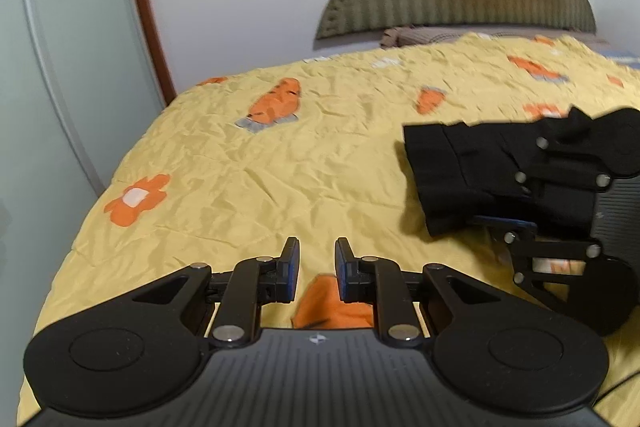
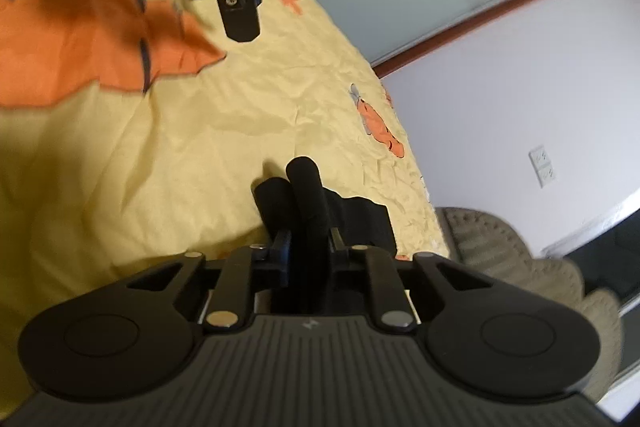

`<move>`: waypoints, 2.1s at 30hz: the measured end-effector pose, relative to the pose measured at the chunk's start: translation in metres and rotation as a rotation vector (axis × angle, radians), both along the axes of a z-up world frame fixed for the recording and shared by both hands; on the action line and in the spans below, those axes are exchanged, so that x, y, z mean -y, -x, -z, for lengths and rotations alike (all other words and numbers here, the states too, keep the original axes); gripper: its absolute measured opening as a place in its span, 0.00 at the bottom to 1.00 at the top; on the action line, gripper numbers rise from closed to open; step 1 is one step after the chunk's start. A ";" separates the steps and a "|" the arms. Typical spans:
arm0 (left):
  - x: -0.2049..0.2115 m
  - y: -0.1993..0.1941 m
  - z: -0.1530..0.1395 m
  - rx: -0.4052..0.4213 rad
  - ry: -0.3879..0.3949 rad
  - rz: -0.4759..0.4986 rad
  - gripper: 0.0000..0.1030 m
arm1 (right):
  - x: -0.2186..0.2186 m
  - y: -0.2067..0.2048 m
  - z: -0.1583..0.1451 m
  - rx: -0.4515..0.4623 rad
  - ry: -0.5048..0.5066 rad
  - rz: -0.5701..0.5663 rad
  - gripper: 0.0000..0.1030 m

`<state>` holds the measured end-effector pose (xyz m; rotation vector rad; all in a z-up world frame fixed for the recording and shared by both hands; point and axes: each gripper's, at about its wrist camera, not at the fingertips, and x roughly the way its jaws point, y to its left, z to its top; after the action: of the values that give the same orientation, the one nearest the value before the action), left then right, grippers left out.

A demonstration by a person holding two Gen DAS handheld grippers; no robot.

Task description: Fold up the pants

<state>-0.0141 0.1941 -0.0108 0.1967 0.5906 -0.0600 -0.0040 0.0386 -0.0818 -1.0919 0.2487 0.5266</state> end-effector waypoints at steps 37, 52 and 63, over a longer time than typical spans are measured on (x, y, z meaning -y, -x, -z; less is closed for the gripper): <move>0.311 -0.001 -0.005 0.050 -0.086 0.580 0.66 | 0.480 0.239 -0.141 0.026 -1.365 0.874 0.78; 0.374 0.051 0.028 0.076 -0.209 0.780 0.66 | 0.620 0.184 0.036 0.030 -2.190 1.181 0.45; 0.380 0.044 0.049 0.010 -0.211 0.761 0.66 | 0.676 0.124 0.053 -0.054 -2.298 1.177 0.39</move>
<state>-0.0580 -0.1859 -0.0598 0.6189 0.4842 -0.7342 -0.1284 -0.6371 -0.1343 1.3271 0.1340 -0.3879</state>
